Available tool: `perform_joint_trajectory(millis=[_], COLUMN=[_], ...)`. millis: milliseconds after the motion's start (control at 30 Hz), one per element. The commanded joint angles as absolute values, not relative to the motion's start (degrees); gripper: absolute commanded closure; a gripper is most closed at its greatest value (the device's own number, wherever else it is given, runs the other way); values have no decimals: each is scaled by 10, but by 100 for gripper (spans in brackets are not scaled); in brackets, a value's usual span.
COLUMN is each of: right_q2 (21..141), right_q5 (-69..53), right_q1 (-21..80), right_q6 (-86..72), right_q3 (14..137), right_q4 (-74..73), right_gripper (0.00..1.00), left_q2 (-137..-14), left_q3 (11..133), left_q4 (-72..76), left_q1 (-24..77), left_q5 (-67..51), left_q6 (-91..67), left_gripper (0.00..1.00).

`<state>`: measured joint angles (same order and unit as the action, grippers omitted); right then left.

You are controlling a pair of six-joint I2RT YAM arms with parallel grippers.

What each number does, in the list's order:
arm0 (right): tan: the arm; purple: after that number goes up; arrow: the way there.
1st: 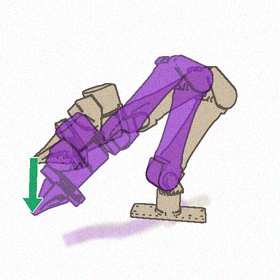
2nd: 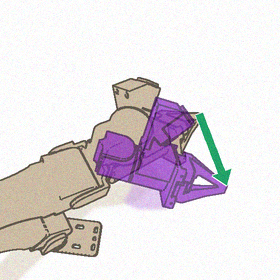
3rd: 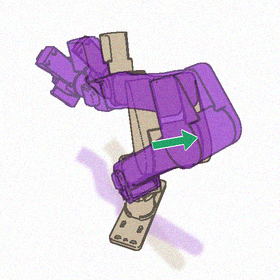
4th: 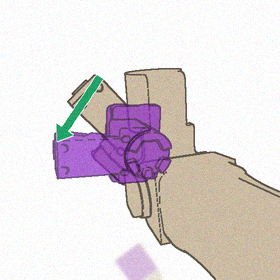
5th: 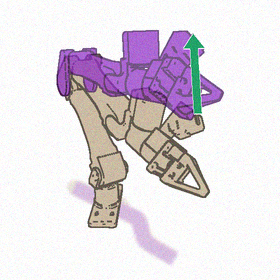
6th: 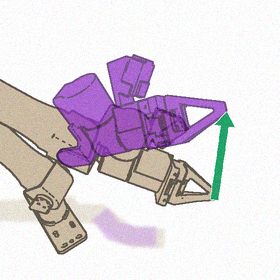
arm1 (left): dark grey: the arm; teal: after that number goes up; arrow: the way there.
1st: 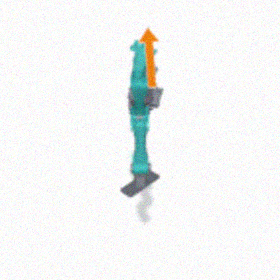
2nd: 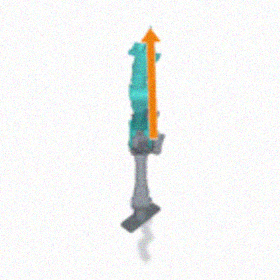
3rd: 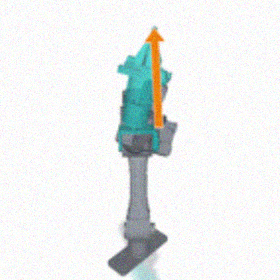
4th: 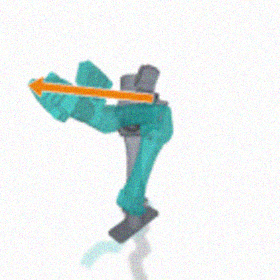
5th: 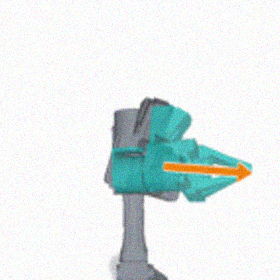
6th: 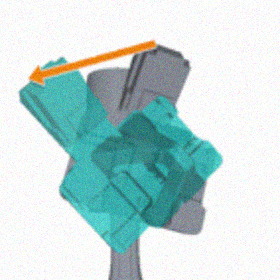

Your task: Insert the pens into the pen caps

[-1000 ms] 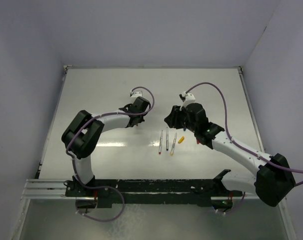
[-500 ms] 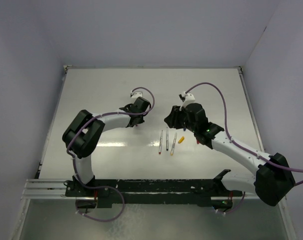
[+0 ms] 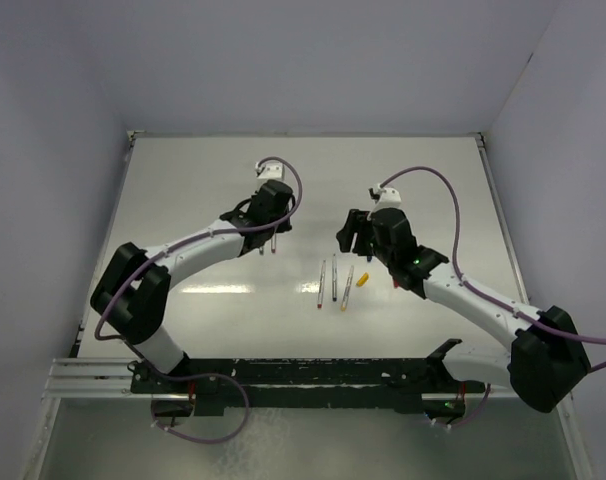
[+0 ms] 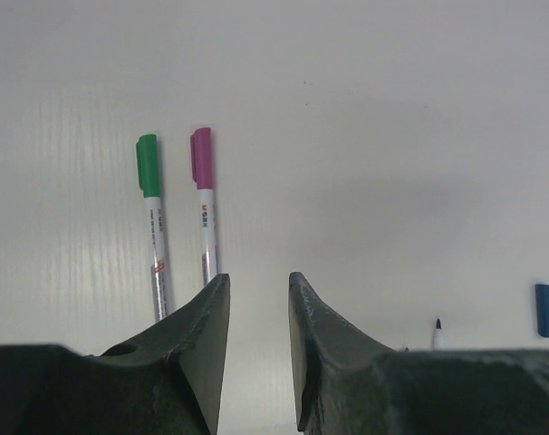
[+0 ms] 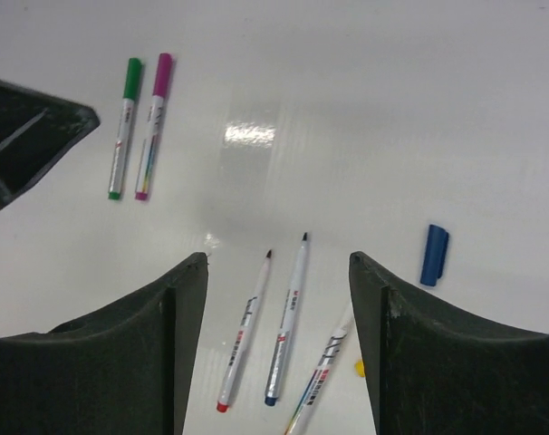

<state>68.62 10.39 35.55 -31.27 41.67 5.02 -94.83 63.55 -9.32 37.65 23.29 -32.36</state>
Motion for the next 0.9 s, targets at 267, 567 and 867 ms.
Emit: perform_joint_trajectory(millis=[267, 567, 867], right_q2=[630, 652, 637], right_q5=[138, 131, 127], right_q1=[192, 145, 142], right_q6=[-366, -379, -382], right_q3=[367, 350, 330], right_q4=[-16, -49, -38], right_gripper=[38, 42, 45], left_q2=[-887, -880, -928], left_q3=[567, 539, 547], left_q4=[-87, -69, -51], left_q1=[492, 552, 582], left_q5=[232, 178, 157], left_q6=[-323, -325, -319], left_gripper=[64, 61, 55])
